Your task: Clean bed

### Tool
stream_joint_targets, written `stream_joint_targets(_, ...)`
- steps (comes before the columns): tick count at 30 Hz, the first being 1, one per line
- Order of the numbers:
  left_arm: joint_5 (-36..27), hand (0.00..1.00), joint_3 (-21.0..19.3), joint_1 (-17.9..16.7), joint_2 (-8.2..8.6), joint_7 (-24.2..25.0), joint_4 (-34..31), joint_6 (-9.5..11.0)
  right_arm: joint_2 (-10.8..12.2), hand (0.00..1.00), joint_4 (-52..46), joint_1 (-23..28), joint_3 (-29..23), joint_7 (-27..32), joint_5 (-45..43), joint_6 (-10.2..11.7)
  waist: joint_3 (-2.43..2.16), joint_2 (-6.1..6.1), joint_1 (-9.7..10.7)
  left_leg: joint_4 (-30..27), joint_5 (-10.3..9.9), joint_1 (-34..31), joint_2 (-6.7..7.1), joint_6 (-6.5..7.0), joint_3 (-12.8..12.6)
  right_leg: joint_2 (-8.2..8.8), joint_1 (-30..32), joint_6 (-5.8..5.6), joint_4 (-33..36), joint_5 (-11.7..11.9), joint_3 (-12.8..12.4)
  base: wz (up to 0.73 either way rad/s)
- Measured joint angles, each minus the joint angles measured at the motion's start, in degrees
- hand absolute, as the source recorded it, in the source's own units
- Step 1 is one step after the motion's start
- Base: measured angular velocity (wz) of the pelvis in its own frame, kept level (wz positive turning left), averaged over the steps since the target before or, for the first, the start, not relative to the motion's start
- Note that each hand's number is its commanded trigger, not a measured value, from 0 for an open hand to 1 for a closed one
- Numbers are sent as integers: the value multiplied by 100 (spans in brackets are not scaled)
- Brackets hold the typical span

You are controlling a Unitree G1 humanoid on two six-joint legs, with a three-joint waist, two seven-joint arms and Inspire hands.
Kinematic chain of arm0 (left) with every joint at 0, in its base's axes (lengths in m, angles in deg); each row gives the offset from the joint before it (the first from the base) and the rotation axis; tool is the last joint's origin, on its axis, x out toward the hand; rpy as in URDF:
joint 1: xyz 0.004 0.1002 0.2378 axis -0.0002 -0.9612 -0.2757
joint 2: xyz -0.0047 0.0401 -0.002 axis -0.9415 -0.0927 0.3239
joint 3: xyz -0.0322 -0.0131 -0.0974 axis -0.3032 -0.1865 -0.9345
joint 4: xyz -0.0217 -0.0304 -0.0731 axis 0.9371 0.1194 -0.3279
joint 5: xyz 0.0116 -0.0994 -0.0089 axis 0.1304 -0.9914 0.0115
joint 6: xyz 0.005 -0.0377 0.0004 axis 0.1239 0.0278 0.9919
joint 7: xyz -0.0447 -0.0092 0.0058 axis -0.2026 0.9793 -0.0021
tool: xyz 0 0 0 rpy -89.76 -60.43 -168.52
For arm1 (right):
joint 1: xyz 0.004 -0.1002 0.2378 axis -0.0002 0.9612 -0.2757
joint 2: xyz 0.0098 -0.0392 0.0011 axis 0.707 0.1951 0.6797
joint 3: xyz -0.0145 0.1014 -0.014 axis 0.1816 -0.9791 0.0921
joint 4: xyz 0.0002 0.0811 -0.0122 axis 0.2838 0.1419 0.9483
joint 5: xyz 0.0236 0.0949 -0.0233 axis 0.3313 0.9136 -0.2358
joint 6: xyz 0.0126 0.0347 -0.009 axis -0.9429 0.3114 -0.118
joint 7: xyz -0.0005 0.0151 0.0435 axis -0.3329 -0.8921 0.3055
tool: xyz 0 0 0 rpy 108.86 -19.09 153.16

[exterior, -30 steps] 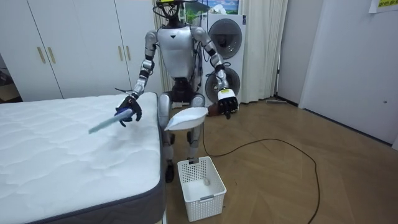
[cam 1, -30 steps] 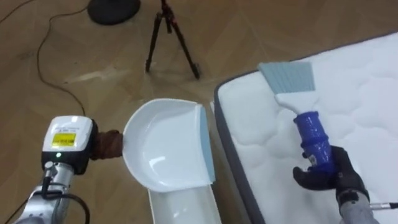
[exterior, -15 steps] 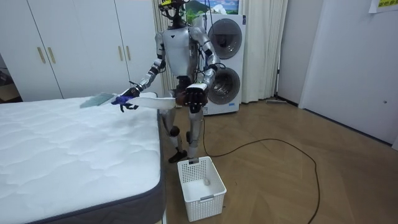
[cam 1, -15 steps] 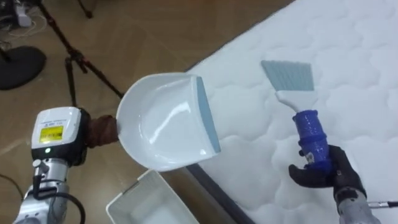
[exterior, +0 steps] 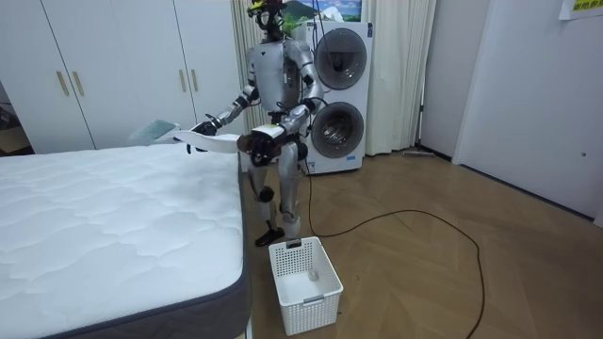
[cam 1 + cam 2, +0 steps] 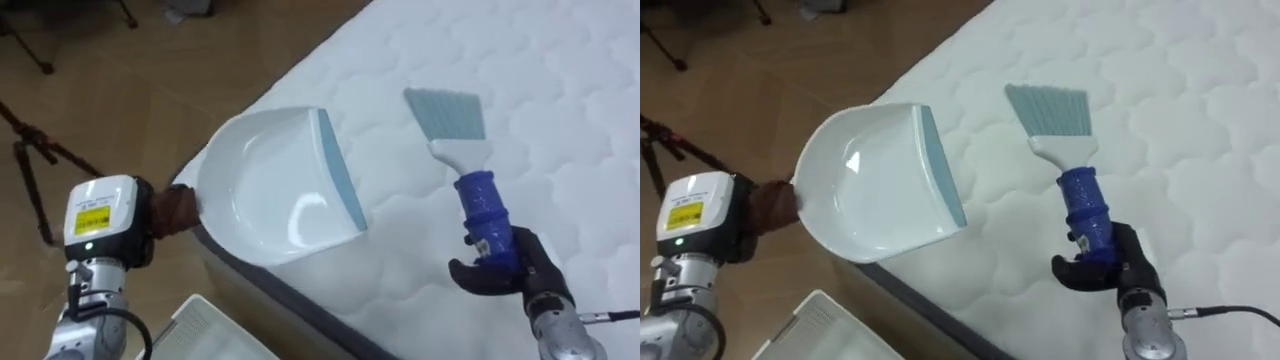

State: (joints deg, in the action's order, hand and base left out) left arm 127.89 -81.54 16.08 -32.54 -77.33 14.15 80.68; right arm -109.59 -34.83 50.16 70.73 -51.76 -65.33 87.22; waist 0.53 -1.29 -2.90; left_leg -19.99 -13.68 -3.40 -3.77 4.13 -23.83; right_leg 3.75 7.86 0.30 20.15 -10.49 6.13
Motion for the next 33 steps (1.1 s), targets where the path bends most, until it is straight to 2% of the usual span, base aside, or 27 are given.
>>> stream_joint_targets(1, -90, 100, -3, -84, 16, 16, -9, 10, -8, 0, -92, 48, -21, -38, -15, 0, -11, -10, -25, 40, -14, 36, 128, -55, 605, -115, 1, -1, -48, 52, -245, -121)
stream_joint_targets(3, -90, 100, -6, -206, 19, 41, -48, 31, -32, 0, -203, 66, -40, -92, -47, 0, -18, -13, -48, 170, -47, 139, 209, -115, 921, -257, 39, -26, -91, 156, -536, -103)
stream_joint_targets(4, -86, 100, -6, -259, 48, 84, -48, 57, -31, 0, -230, 65, -73, -123, -108, 0, -31, -11, -7, 284, -33, 210, 229, -134, 957, -339, 40, -4, -162, 229, -717, -90)
stream_joint_targets(5, -86, 100, -6, -274, 79, 95, -49, 67, -31, 0, -242, 66, -95, -131, -135, 0, -32, -11, 25, 323, -32, 246, 224, -136, 921, -403, 41, 2, -186, 256, -779, -74)
stream_joint_targets(7, -135, 100, -5, -375, 227, 105, -62, 112, -28, 0, -262, 71, -152, -139, -288, -1, -62, -38, 92, 520, -21, 438, 196, -158, 651, -531, 40, 17, -247, 338, -1084, -78)
stream_joint_targets(10, -343, 100, -11, -425, 291, 103, -64, 218, 13, 0, -337, 74, -151, -179, -342, -2, -69, -42, 77, 614, -37, 648, 236, -183, 687, -705, 41, 58, -243, 389, -1425, -96)
stream_joint_targets(11, -387, 100, -17, -429, 293, 103, -68, 246, 22, 0, -379, 74, -151, -183, -372, -2, -70, -43, 63, 655, -42, 693, 238, -191, 696, -725, 46, 70, -243, 398, -1429, -87)
stream_joint_targets(12, -429, 83, -51, -474, 306, 99, -97, 303, 57, 0, -464, 74, -153, -185, -450, -2, -78, -43, 105, 700, -57, 738, 239, -207, 727, -764, 67, 83, -240, 407, -1457, -72)
stream_joint_targets(14, -546, 0, -49, -502, 405, 95, -130, 348, 75, 0, -497, 86, -158, -190, -510, -1, -82, -42, 148, 793, -61, 817, 280, -212, 999, -829, 61, 94, -231, 413, -1558, -56)
stream_joint_targets(15, -667, 0, -39, -503, 474, 97, -130, 419, 87, 0, -497, 127, -171, -190, -535, -2, -87, -39, 159, 833, -62, 850, 300, -211, 1195, -865, 39, 105, -219, 420, -1626, -41)
stream_joint_targets(17, -851, 0, -31, -538, 562, 102, -127, 474, 133, 0, -491, 207, -173, -192, -537, -5, -85, -33, 174, 850, -62, 903, 308, -212, 1321, -910, 26, 109, -215, 422, -1733, -36)
stream_joint_targets(19, -978, 0, -29, -662, 653, 106, -126, 491, 251, 0, -490, 333, -197, -185, -588, -17, -77, -20, 185, 865, -62, 988, 325, -212, 1288, -942, 37, 129, -140, 397, -1771, -37)
stream_joint_targets(21, -1012, 0, -29, -723, 656, 119, -126, 490, 383, 0, -490, 349, -198, -176, -672, -31, -66, 34, 218, 864, -75, 992, 361, -211, 1287, -927, 154, 154, 6, 342, -1682, -37)
stream_joint_targets(25, -1334, 0, -5, -724, 670, 137, -53, 490, 534, 0, -466, 350, -200, -170, -616, -149, -45, 82, 360, 847, -215, 1005, 366, -205, 1276, -968, 264, 142, 179, 257, -1717, -13)
stream_joint_targets(28, -1421, 0, -6, -723, 674, 132, -35, 490, 609, 0, -316, 351, -200, -120, -615, -151, -41, 74, 420, 825, -302, 1012, 342, -205, 1278, -989, 240, 138, 147, 269, -1700, -6)
stream_joint_targets(33, -1438, 0, -6, -721, 766, 127, -31, 500, 695, 0, -196, 499, -204, -121, -646, -153, -27, 54, 454, 843, -306, 1005, 333, -199, 1282, -992, 216, 132, 113, 275, -1689, 0)
